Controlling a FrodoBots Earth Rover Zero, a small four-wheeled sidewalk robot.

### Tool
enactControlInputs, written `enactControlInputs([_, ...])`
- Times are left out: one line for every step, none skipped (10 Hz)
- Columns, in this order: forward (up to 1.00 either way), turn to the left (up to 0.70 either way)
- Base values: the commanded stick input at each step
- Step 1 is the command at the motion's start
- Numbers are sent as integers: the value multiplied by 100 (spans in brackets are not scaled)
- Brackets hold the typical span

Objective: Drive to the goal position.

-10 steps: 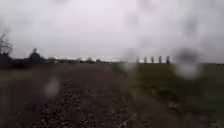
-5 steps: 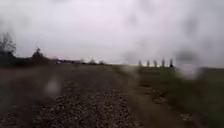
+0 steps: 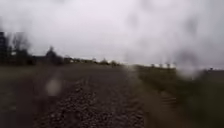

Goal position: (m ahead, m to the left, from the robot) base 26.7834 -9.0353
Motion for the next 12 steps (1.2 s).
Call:
enactControlInputs([70, 35])
enactControlInputs([70, 35])
enactControlInputs([70, 35])
enactControlInputs([70, 32])
enactControlInputs([70, 14])
enactControlInputs([70, 0])
enactControlInputs([70, 0])
enactControlInputs([70, 0])
enactControlInputs([70, 0])
enactControlInputs([70, 0])
enactControlInputs([70, 0])
enactControlInputs([70, 0])
